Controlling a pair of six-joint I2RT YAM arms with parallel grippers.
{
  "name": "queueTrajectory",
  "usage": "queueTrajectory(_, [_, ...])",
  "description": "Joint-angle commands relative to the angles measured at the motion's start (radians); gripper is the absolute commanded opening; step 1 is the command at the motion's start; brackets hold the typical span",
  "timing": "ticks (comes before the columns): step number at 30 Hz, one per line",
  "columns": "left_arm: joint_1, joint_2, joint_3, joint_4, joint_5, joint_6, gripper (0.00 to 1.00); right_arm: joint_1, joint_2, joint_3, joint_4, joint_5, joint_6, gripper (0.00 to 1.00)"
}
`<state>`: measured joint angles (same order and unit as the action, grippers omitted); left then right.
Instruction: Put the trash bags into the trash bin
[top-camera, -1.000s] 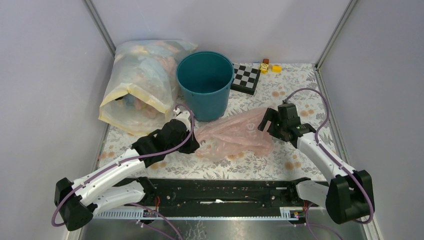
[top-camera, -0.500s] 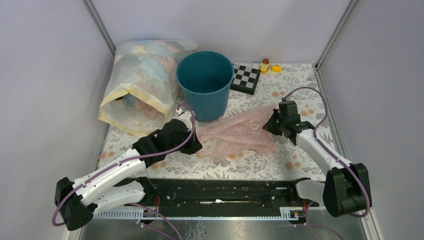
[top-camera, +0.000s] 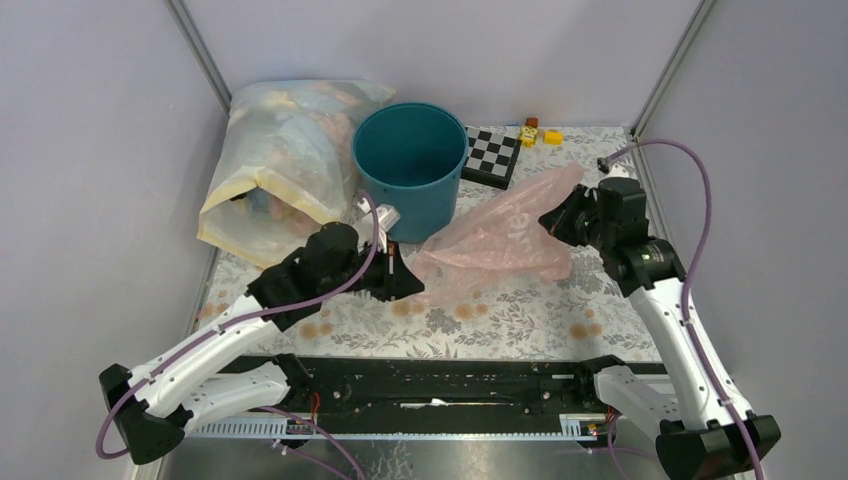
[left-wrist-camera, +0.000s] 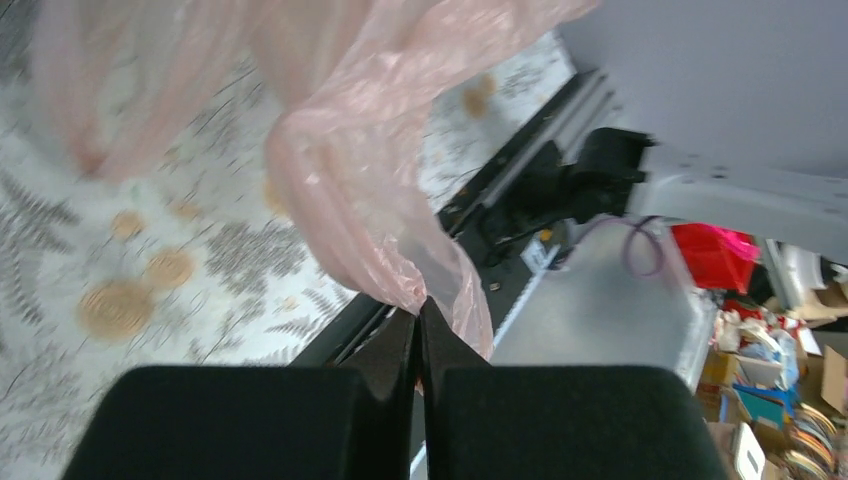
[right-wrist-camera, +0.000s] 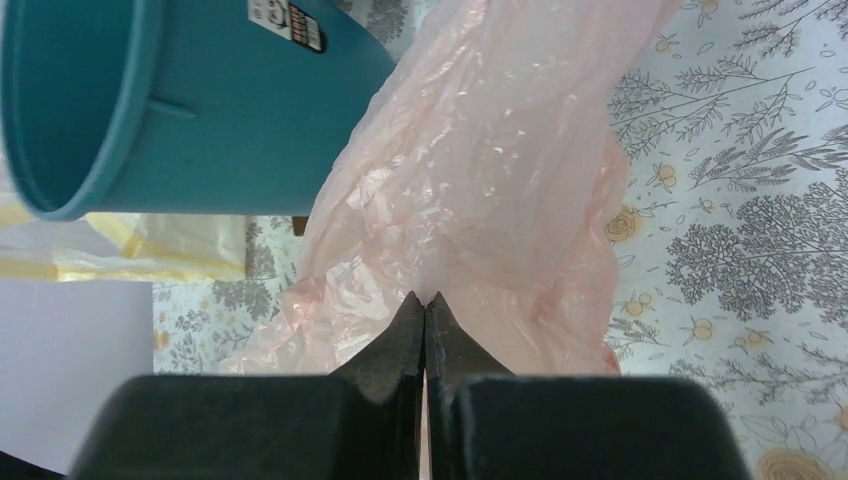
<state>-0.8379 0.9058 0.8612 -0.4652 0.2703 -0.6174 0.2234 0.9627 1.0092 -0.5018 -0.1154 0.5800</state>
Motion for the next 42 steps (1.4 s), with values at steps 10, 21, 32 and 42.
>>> queueTrajectory(10, [-0.03,0.057,0.449,-0.009,0.128,0.08,0.0,-0.004,-0.007,0.553,-0.197,-0.039,-0.054,0.0])
queueTrajectory(21, [-0.03,0.233,1.141,-0.229,-0.184,0.221,0.0,-0.002,0.318,0.91,0.07,-0.376,0.15,0.0])
queueTrajectory(32, [-0.029,0.132,1.045,-0.053,-0.714,0.393,0.0,0.099,0.779,1.216,0.164,-0.476,0.245,0.0])
queueTrajectory(42, [-0.029,0.186,0.932,0.082,-0.84,0.476,0.0,0.123,1.069,1.337,0.24,-0.504,0.276,0.0])
